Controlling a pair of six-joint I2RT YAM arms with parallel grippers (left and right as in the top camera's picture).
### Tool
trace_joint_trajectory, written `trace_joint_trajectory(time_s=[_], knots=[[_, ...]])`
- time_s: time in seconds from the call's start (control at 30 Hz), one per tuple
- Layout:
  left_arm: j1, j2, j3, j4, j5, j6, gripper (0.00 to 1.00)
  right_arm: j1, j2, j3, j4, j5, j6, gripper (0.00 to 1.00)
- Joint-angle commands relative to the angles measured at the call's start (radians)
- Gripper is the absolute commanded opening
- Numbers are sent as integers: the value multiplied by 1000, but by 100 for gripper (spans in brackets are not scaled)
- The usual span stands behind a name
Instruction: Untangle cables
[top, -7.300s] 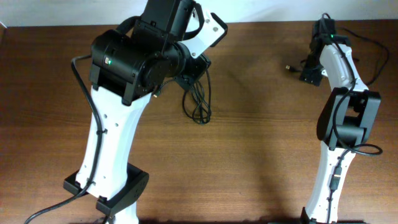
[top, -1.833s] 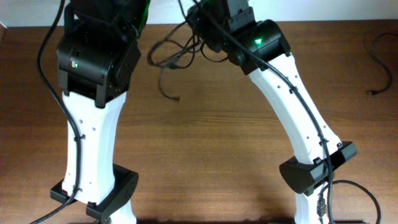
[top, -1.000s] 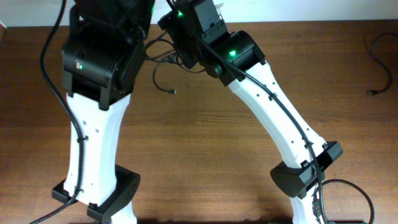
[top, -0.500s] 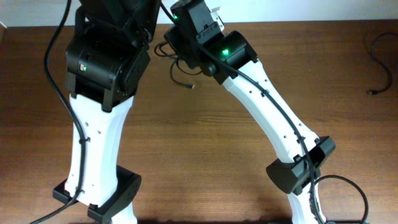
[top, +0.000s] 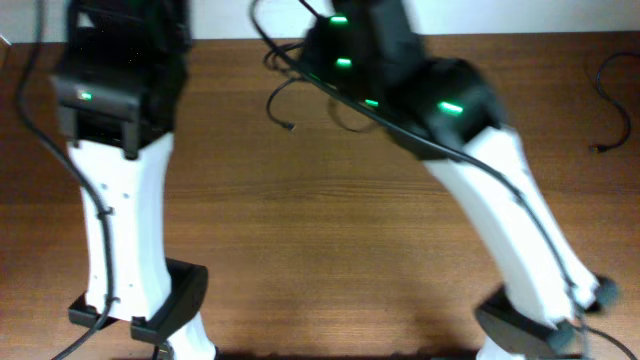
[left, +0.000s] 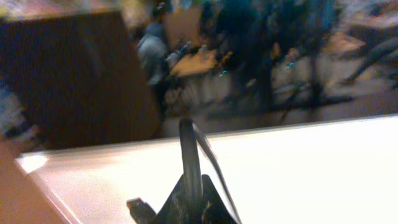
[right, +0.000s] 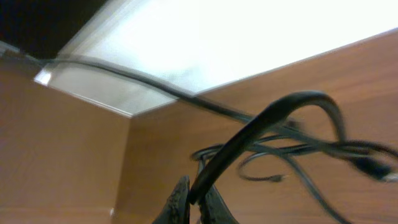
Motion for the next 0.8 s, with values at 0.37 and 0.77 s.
trace_joint_trajectory(time_s=[0.37, 0.77], knots=[[470, -12, 6, -308, -32, -179, 0, -856, -111, 3, -137, -201, -249, 4], [565, -12, 6, -333, -5, -165, 0, -1196, -65, 3, -93, -302, -364, 4]])
